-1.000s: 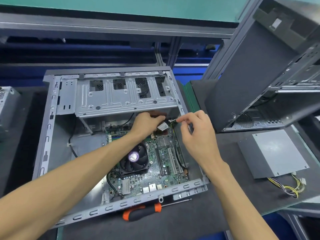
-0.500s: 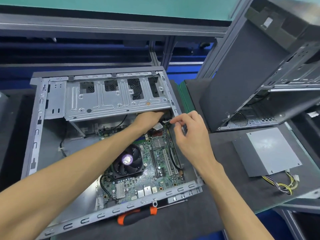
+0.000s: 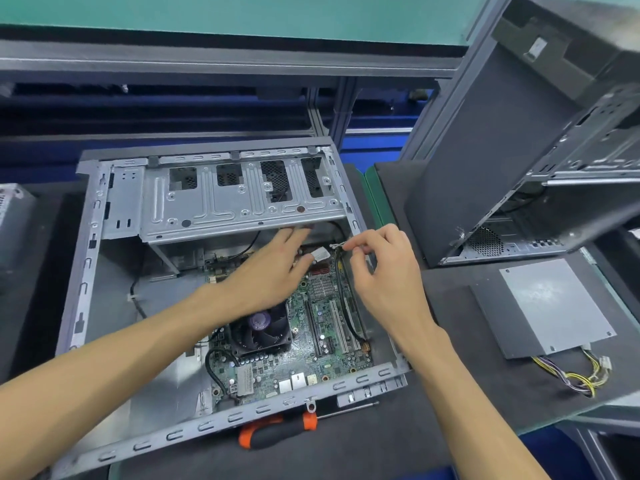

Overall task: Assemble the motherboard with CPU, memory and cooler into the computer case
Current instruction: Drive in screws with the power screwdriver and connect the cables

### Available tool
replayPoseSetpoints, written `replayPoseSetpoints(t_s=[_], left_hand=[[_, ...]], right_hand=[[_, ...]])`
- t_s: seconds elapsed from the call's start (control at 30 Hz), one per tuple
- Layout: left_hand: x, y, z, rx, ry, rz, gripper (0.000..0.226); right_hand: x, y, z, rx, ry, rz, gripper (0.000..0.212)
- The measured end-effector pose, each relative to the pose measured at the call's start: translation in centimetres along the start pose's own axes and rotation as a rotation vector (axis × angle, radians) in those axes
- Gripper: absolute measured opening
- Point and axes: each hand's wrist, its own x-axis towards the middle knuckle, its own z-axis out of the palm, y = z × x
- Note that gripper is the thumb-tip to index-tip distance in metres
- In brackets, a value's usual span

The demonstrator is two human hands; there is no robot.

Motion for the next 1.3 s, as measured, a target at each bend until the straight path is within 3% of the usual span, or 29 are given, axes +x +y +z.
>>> replayPoseSetpoints(t_s=[0.1, 0.27, 0.37, 0.67, 0.8, 1.03, 1.3], left_hand=[[-0.2, 1.9, 0.2, -0.176, 0.191, -0.020, 0.023], [2.1, 4.0, 0.8, -1.038, -0.195, -0.542, 0.024], [2.6, 3.7, 1.0, -1.276, -0.203, -0.644, 0.022], [1.8, 2.1, 0.8, -1.217, 0.086, -0.702, 0.018], [1.8, 2.1, 0.8, -1.142, 0.070, -0.609, 0.020], [2.4, 2.7, 1.4, -0.804, 0.052, -0.405, 0.017], [3.6, 3.8, 2.2, -0.752, 0.067, -0.419, 0.010]], right_hand=[[0.1, 0.1, 0.0, -0.001, 0.006, -0.002, 0.015], [-0.1, 0.0, 0.0, -0.012, 0.007, -0.006, 0.015], [-0.2, -0.1, 0.0, -0.001, 0.006, -0.003, 0.016], [-0.2, 0.1, 0.0, -0.014, 0.000, -0.009, 0.016], [-0.2, 0.1, 0.0, -0.017, -0.002, -0.007, 0.014], [-0.1, 0.1, 0.1, -0.022, -0.013, -0.001, 0.015], [0.1, 0.1, 0.2, -0.019, -0.010, 0.002, 0.015]])
